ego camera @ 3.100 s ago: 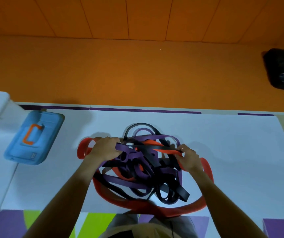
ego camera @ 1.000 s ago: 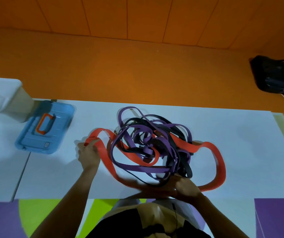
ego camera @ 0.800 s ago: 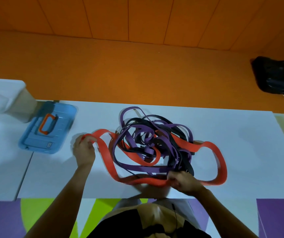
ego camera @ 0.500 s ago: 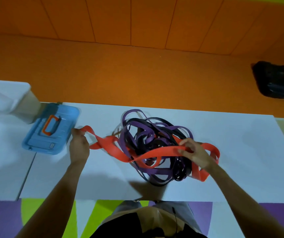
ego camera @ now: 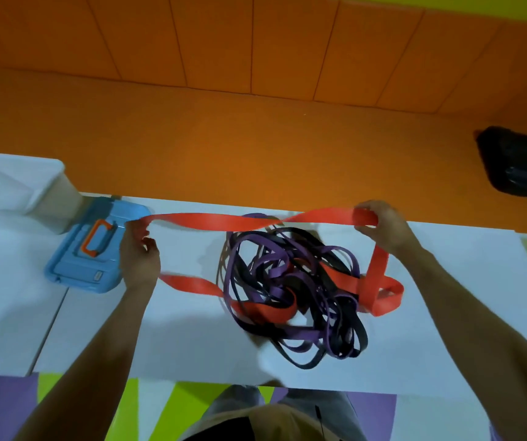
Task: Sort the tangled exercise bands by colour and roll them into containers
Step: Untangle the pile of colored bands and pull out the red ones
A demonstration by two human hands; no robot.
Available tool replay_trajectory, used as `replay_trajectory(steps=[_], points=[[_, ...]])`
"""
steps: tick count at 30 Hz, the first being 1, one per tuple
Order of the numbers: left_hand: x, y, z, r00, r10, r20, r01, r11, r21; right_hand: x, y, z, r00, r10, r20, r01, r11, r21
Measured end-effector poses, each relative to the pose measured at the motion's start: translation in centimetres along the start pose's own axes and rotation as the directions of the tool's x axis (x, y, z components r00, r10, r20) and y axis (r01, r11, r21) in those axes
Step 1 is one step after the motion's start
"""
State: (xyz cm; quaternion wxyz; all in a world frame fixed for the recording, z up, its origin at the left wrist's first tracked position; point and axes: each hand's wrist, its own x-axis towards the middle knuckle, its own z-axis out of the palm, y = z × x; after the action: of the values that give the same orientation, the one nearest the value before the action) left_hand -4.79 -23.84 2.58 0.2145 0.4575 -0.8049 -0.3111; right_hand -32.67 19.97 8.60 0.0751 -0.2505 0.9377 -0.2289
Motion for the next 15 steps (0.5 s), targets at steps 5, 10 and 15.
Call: replay_trajectory(steps=[5,10,15], points=[[0.6,0.2,1.5,0.996,-0.015,0.092,0.010,0.999,0.053,-1.4,2.2,3.8,0.976,0.215,0.031,-0.208,0.967,-0.148],[0.5,-0.2,3.3,0.993,-0.040,0.108,0.024,0.990,0.141,-5.8,4.4,8.5,0.839,0.497,0.221,-0.514,0.857,0.026],[0.1,-0.1,4.6,0.986,-0.079,0.146,0.056,0.987,0.152,-10.1,5.6,10.1,0.773,0.594,0.223,-0.607,0.795,-0.009]])
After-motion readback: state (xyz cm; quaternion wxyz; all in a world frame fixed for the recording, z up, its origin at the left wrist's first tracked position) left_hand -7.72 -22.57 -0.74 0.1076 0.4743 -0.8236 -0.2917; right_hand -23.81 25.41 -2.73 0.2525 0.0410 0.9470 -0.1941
